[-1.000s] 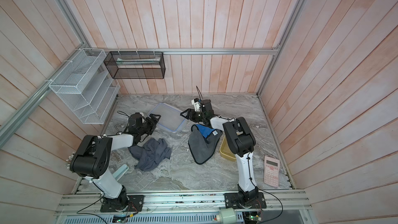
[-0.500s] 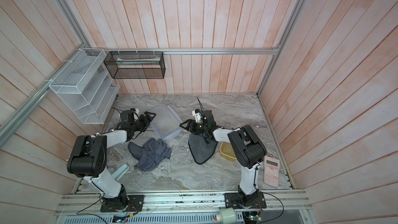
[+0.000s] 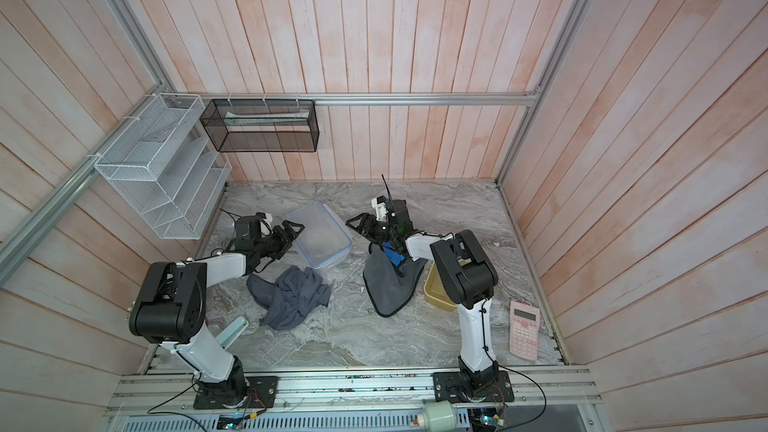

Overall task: Wipe the insides of the lunch boxes
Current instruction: Open the lid of the lunch box.

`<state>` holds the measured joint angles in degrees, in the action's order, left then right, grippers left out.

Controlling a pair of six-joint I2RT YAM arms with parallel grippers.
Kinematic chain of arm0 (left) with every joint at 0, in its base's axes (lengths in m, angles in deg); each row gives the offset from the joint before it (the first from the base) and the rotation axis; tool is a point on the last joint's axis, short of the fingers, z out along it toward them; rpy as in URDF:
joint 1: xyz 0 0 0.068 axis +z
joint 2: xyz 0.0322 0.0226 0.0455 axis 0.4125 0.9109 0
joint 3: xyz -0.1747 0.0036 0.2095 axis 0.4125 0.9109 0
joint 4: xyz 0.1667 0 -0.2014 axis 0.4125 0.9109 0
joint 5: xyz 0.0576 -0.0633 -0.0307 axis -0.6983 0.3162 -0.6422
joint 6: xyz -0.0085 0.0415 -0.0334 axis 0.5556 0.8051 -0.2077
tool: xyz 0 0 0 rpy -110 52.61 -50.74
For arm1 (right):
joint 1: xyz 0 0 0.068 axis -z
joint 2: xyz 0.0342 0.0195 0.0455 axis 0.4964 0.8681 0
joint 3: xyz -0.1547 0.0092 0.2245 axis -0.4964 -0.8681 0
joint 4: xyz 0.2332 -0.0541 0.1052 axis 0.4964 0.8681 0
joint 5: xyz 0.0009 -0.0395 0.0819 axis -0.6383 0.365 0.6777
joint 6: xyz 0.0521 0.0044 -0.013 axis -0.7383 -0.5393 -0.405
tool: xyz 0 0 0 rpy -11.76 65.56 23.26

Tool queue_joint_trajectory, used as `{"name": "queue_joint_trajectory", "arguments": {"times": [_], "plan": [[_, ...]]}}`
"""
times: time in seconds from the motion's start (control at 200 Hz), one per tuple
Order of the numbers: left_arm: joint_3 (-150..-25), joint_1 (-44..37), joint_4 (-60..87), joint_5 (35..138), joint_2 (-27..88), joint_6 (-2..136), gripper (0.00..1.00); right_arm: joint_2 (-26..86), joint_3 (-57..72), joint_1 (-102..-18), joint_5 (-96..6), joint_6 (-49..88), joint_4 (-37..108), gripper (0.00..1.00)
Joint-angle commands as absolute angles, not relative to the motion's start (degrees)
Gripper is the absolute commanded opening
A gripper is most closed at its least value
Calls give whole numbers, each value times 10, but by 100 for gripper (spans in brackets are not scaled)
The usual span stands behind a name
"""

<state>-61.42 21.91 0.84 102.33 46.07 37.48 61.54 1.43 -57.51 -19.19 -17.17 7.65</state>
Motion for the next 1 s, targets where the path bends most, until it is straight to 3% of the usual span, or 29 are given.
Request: {"name": "queue_joint_trajectory", "arguments": {"times": [0.0,0.995], "plan": [[-635,210,5,1021,467,385,92,644,38,-582,-170,-186,63,72],[-665,205,10,1014,481,377,92,568,37,-609,-185,-200,53,65]]}}
